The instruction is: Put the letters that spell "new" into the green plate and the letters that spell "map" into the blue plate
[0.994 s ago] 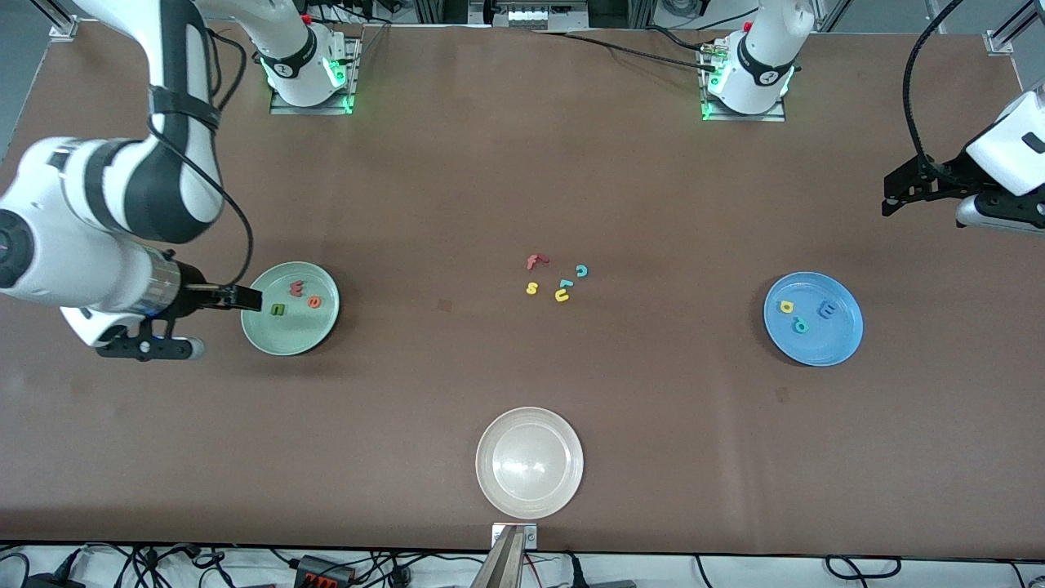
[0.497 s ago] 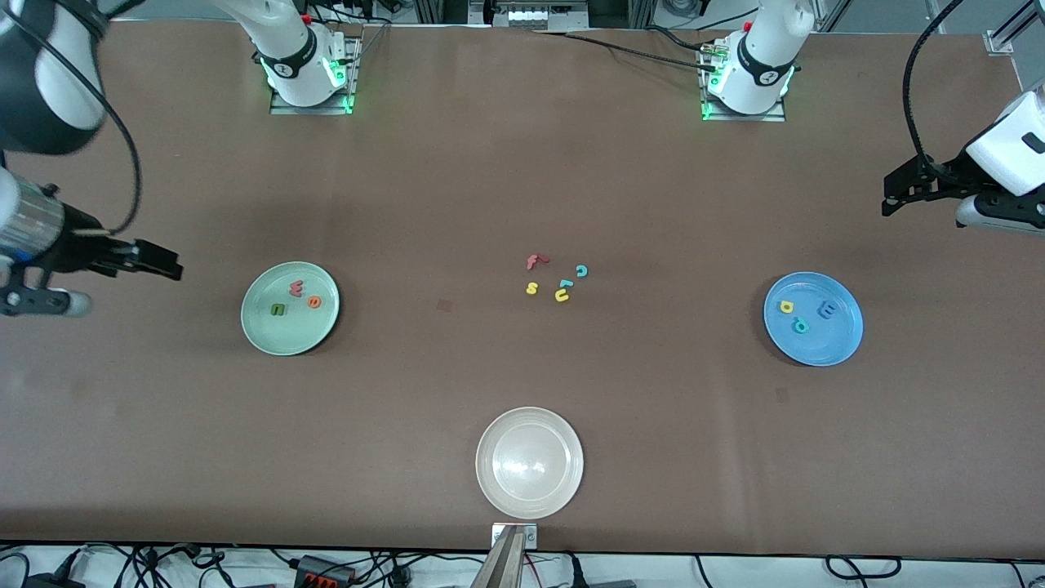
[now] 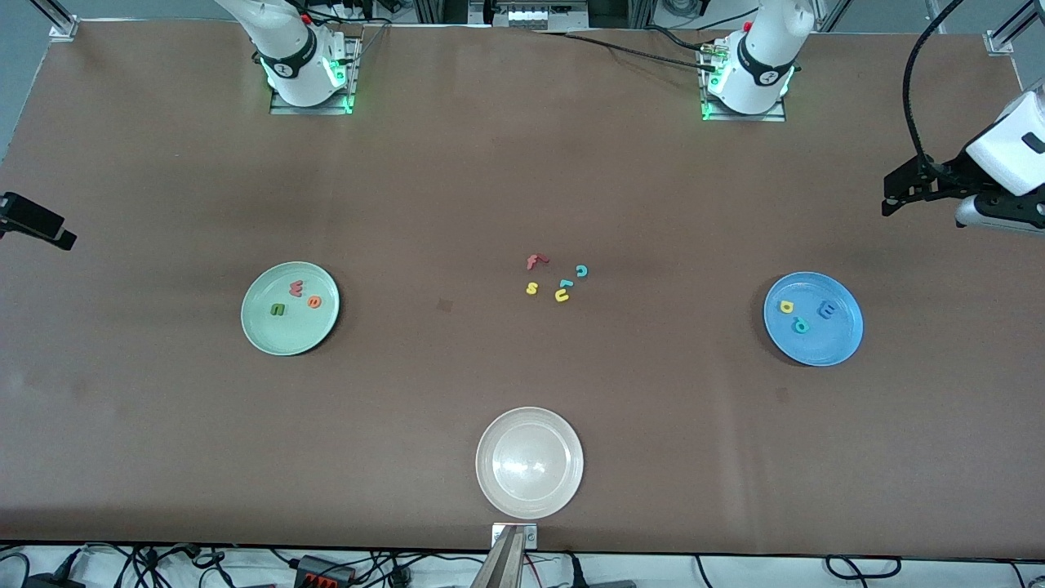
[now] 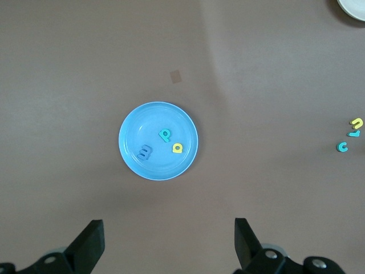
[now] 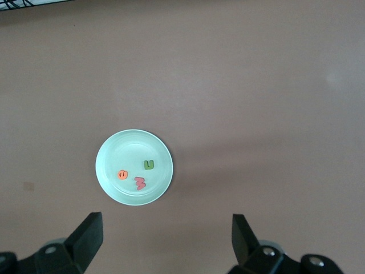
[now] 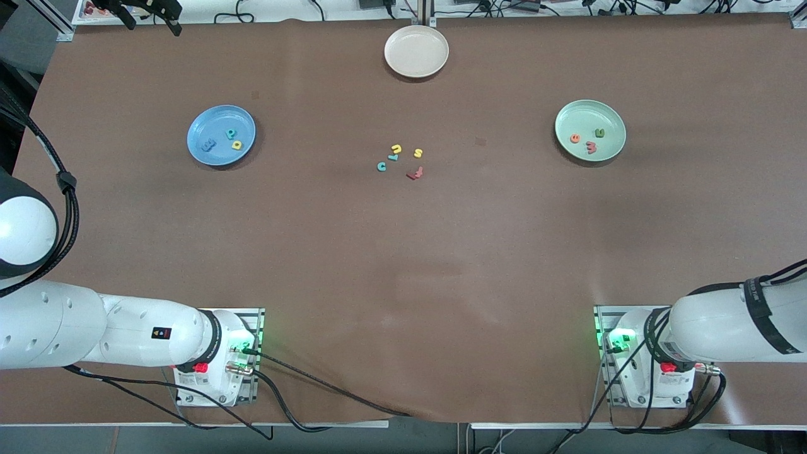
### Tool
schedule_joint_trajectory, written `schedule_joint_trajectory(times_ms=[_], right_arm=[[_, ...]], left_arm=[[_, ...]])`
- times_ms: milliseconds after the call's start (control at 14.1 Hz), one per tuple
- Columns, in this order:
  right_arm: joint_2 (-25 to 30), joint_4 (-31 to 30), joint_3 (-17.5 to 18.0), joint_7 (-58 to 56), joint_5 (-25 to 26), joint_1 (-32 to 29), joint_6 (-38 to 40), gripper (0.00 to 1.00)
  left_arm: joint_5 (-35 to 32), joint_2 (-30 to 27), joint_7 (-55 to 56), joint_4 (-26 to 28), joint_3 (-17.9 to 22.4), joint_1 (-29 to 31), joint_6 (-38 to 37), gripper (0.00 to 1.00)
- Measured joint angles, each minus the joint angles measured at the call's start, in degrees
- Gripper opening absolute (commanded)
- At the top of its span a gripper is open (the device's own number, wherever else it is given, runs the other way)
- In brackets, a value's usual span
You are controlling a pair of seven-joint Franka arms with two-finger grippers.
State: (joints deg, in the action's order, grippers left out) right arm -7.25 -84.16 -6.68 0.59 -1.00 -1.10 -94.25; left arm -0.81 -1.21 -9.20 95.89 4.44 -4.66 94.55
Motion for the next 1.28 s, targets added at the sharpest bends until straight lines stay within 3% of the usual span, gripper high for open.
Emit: schedule_joint_trajectory(times_ms=[497,1278], right_arm=[[0.8,-0.3,1.7,-3.4,0.9,-1.2,2.5,1.0],[5.9,-9.8,2.7,-3.5,1.2,-1.2,0.1,1.0]], left_arm=[[0.0,0.0,0.0,0.0,0.0,0.0,0.0,1.0],[0.0,0.0,0.0,0.0,0.0,0.0,0.0,1.0]])
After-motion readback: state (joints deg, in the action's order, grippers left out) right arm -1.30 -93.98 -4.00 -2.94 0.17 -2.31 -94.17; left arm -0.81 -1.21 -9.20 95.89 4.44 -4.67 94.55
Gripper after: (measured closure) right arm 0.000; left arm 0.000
